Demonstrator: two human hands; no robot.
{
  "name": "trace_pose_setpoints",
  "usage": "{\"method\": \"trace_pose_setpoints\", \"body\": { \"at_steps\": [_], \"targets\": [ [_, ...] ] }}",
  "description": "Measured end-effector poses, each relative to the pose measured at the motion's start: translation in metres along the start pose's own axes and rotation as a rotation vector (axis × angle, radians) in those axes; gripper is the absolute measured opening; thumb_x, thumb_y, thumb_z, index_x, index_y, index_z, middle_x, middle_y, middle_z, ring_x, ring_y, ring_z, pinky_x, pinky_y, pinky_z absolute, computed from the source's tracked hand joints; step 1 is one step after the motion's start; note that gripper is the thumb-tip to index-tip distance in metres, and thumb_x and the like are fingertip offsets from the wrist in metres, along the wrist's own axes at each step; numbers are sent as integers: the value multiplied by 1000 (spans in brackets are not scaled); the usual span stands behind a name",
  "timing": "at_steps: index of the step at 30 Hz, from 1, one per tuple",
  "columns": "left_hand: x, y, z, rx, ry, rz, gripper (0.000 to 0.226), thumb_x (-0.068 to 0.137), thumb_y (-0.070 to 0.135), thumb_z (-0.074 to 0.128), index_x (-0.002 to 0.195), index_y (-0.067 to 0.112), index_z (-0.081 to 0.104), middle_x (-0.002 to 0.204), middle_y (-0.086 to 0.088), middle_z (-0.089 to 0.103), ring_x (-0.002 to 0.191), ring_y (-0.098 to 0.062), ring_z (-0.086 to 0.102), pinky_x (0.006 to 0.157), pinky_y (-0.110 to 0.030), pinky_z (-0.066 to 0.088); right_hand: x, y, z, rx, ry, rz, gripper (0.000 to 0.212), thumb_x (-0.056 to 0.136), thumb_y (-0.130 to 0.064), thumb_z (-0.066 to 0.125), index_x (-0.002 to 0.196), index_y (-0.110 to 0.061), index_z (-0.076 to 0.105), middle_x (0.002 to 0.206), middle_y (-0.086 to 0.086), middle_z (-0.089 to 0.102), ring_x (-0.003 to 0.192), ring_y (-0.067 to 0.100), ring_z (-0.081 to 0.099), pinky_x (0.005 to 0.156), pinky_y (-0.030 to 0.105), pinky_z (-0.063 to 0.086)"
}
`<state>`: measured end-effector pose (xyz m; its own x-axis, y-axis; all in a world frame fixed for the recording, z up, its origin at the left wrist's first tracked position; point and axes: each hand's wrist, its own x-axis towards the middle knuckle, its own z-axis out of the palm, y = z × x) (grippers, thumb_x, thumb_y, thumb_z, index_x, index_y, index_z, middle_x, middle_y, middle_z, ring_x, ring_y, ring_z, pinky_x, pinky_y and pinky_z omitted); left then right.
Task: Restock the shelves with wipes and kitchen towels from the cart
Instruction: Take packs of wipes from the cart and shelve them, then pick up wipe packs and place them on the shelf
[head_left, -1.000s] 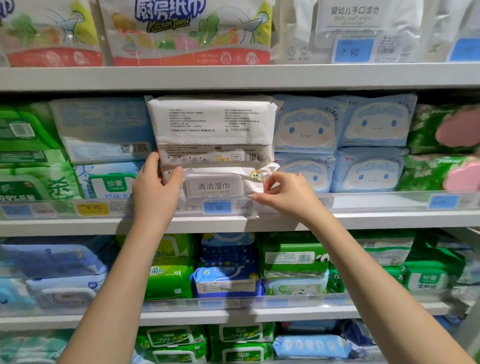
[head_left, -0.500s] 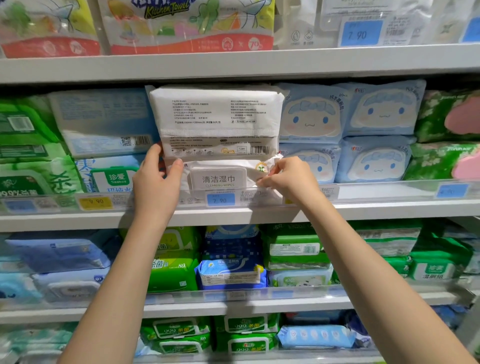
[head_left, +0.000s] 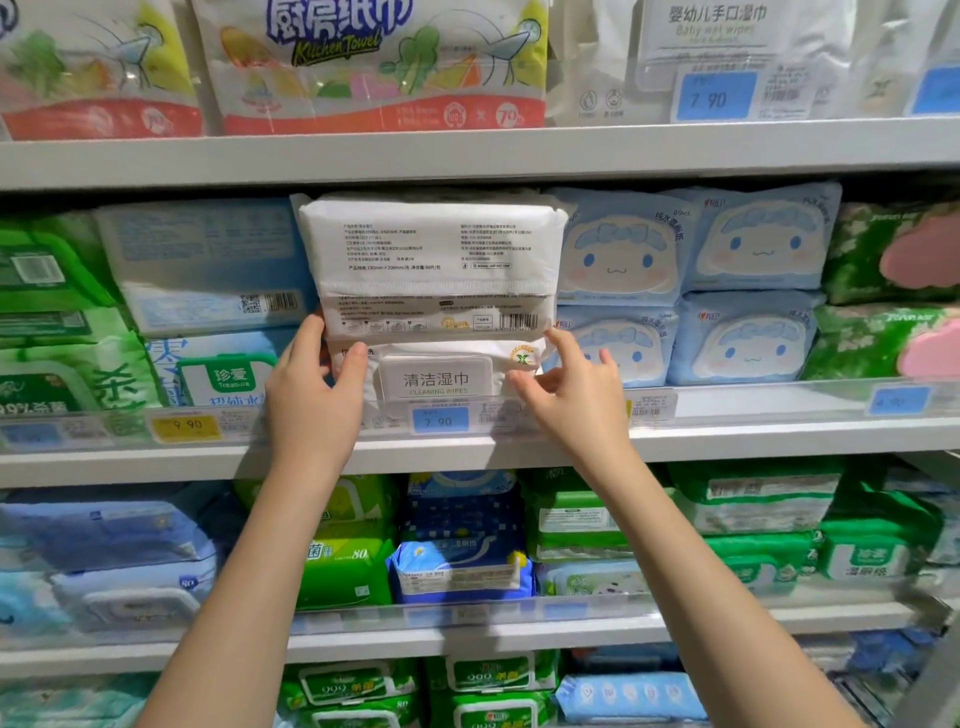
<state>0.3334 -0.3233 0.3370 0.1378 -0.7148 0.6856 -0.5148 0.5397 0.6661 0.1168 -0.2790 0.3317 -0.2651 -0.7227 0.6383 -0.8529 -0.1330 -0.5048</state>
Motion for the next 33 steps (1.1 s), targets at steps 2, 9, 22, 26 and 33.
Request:
{"method": "trace_pose_setpoints", "body": {
  "at_steps": [2,9,22,26,33],
  "targets": [
    [0,0,-1,-10,3,-6,43,87,54,42,118,26,53,115,1,64,98,-18,64,84,-46,54,1,-2,-1,-66,-28,1,52,95,-47,49,137,-18,43,88,-1,74,104,22,63,117,42,12],
    [11,14,-4,-82,47,-52,23,97,35,50,96,13,58,89,-2,61,83,-20,55,65,-28,42,18,-18,0,301,210,-61,42,93,-36,53,132,-19,54,128,1,58,116,19,53,97,46,43],
    [10,22,4,-25,66,-145,29,93,37,54,111,15,52,113,-6,59,101,-27,55,84,-40,45,15,-16,-14,161,65,-24,44,91,-32,56,135,-29,53,120,-3,64,118,21,48,96,44,42],
    [-16,29,11,25,19,-133,65,93,35,54,146,8,28,153,-8,24,138,-29,29,113,-46,27,-8,-17,-26,171,-4,27,53,92,-30,61,141,-21,45,138,-1,54,130,15,41,103,31,35],
    [-86,47,46,-171,-120,195,39,92,27,48,122,2,54,127,-12,48,120,-24,45,103,-28,30,-76,19,-56,237,116,161,27,91,-16,61,117,-13,67,109,-4,67,102,12,61,84,28,49]
  ]
}}
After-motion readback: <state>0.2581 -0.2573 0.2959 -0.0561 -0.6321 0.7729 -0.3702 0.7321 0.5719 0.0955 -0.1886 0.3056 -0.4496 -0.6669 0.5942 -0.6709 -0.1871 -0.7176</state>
